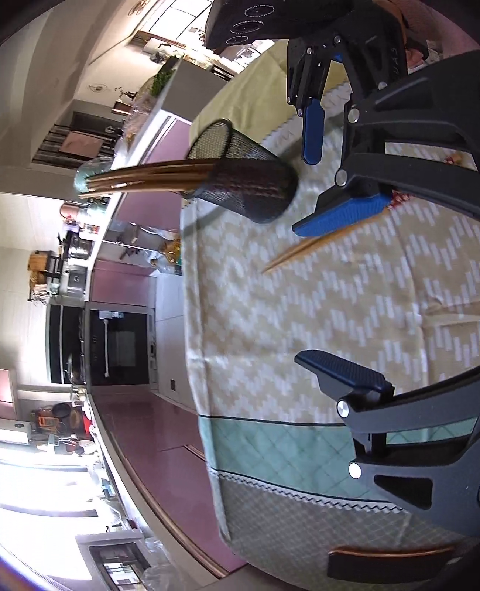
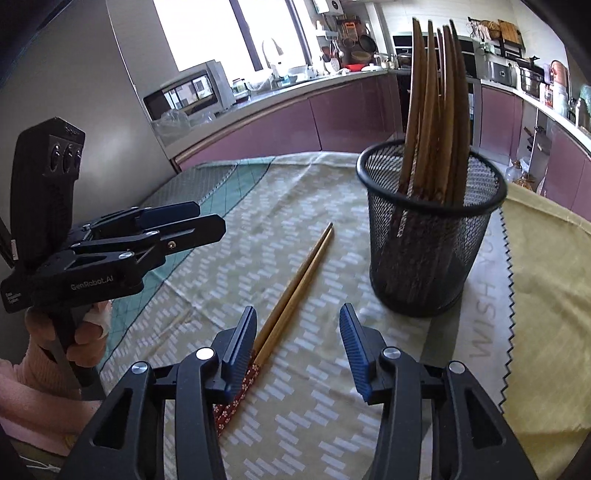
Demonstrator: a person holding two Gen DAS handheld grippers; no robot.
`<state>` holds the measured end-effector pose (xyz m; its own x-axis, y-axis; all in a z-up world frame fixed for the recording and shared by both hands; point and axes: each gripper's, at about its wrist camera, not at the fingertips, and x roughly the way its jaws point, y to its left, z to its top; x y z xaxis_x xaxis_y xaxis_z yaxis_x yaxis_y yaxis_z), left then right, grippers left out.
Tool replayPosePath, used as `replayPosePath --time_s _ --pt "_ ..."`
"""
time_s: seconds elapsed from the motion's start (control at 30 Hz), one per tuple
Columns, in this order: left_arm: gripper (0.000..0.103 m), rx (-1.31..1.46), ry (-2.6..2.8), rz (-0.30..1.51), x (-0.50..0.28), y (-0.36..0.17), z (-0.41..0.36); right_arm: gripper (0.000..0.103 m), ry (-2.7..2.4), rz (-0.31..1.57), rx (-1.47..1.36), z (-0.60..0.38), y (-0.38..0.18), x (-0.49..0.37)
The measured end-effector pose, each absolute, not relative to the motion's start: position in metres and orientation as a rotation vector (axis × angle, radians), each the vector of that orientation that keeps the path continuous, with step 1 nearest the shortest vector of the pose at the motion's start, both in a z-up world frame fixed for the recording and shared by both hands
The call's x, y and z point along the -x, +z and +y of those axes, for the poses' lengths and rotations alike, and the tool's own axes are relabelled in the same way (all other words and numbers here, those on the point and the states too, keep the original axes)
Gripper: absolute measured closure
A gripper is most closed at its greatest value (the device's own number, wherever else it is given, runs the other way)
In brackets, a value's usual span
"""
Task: Organize utensils
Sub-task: 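Move both open tools back over the last two chopsticks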
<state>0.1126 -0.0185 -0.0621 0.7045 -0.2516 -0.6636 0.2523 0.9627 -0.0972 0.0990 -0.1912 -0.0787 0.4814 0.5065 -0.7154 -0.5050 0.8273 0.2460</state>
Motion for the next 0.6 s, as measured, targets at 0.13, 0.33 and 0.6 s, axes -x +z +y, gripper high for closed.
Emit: replayPosePath --time_s 0.13,0.33,0.6 --pt "0.04 0.006 -0.27 0.759 -0.108 -0.074 -0.015 0.059 0.601 0.894 0.014 -0.182 -0.086 -0.098" --pt "0.04 0.018 -0.264 0.782 -0.107 -0.082 -0.014 0.059 0.573 0.906 0.024 -0.175 -0.094 -0.097" --pt "0.04 0.017 -0.271 0.792 -0.106 -0.085 -0.017 0.059 0.551 0.903 0.057 -0.168 -0.097 -0.095"
